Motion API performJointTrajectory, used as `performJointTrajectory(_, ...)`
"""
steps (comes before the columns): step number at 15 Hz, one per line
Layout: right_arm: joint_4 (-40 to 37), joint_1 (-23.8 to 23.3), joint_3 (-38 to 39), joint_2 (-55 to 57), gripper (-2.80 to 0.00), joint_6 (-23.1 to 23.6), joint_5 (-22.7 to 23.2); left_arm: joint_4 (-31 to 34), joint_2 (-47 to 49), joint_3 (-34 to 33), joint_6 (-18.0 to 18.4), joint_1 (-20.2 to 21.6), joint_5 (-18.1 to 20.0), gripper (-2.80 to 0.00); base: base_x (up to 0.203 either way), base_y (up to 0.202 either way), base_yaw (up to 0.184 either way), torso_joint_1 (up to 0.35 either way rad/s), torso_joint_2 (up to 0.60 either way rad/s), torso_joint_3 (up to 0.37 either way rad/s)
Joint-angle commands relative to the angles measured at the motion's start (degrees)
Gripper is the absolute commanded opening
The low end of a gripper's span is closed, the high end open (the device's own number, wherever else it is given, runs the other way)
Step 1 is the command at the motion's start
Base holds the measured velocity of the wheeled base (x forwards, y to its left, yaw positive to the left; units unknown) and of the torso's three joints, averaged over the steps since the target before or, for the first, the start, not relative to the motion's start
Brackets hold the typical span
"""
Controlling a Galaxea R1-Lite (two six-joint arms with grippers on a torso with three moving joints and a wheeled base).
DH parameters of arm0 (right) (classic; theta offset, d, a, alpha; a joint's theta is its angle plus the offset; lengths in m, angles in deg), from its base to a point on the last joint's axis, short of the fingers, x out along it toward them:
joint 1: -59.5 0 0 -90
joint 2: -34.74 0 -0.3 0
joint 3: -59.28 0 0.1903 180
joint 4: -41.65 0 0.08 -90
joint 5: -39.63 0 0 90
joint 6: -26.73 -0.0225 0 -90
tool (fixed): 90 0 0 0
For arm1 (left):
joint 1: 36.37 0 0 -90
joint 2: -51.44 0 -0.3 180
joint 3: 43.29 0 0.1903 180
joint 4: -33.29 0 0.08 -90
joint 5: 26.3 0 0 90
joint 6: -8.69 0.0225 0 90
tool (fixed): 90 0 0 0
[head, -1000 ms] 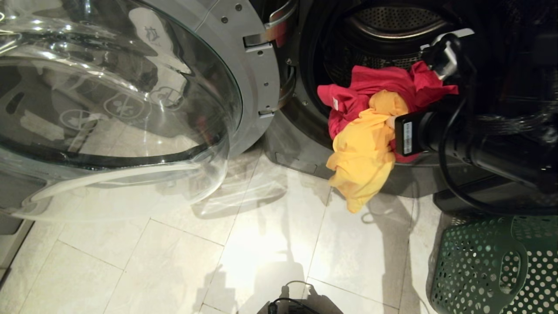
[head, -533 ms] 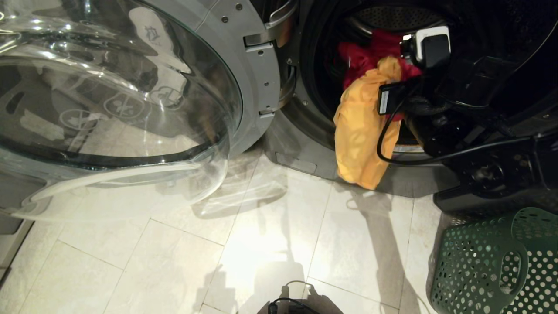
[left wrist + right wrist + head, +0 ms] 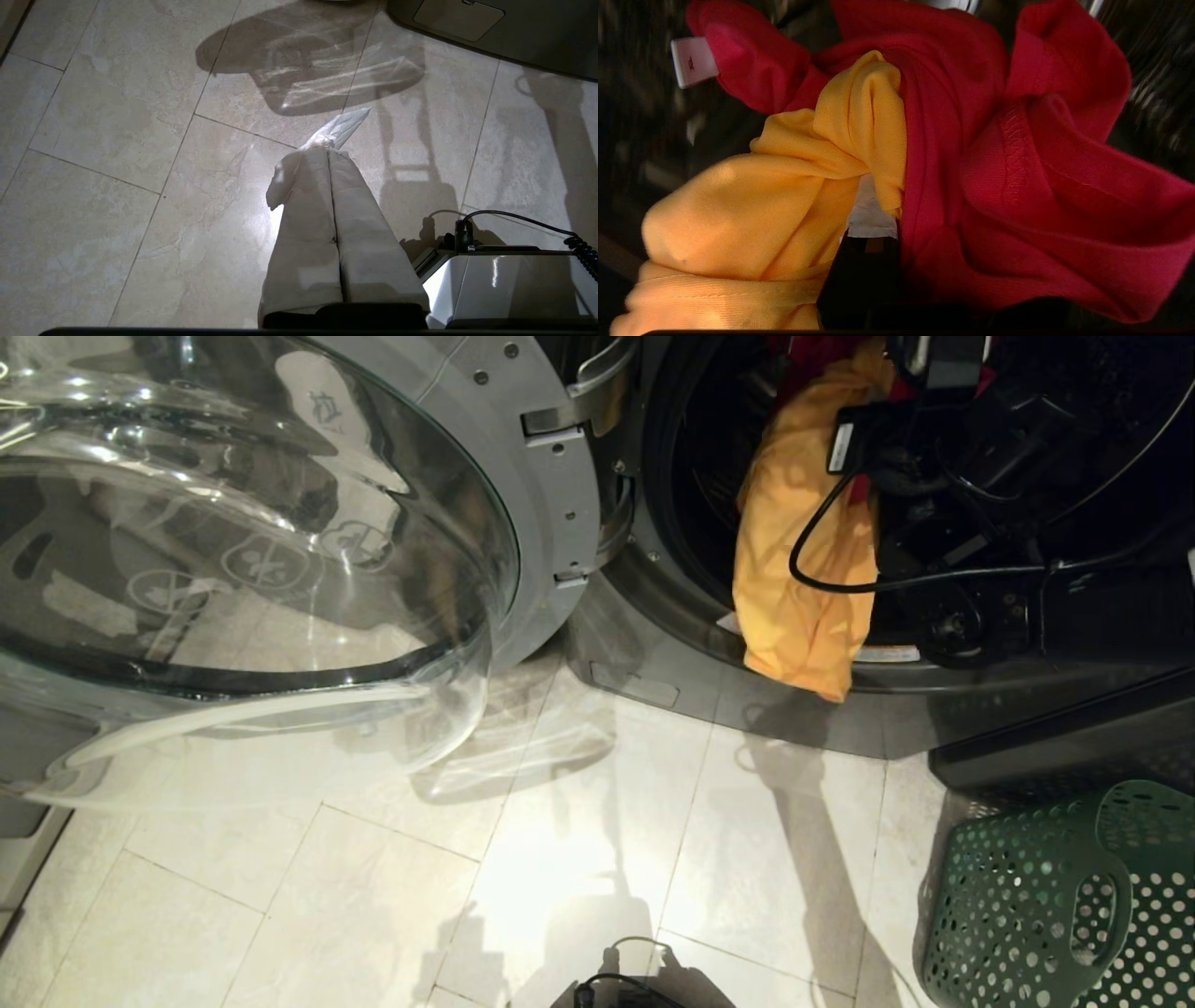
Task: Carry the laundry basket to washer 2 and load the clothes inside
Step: Place the clothes into the washing machine
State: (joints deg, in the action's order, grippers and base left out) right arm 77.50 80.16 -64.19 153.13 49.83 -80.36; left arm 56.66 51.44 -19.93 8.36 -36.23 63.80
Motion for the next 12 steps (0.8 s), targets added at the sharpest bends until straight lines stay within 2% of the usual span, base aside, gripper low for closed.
performJointTrajectory(1, 0.3, -0.8, -6.6, 2.1, -2.8, 1.2, 0.1, 0.0, 0.1, 0.0, 0.0, 0.0, 0.0, -2.8, 0.0, 0.0, 0.0, 0.0, 0.0, 0.0)
performJointTrajectory(4, 0.5, -2.0, -6.5, 2.9, -2.8, 2.3, 0.2, 0.0, 0.1, 0.1, 0.0, 0.0, 0.0, -2.8, 0.0, 0.0, 0.0, 0.0, 0.0, 0.0)
performJointTrajectory(8, 0.6, -2.4, 0.2, 3.3, -2.8, 4.2, -0.4, 0.0, 0.1, 0.0, 0.0, 0.0, 0.0, -2.8, 0.0, 0.0, 0.0, 0.0, 0.0, 0.0)
performJointTrajectory(12, 0.7, -3.3, 0.6, 4.1, -2.8, 4.3, -0.6, 0.0, 0.1, 0.0, 0.0, 0.0, 0.0, -2.8, 0.0, 0.0, 0.0, 0.0, 0.0, 0.0)
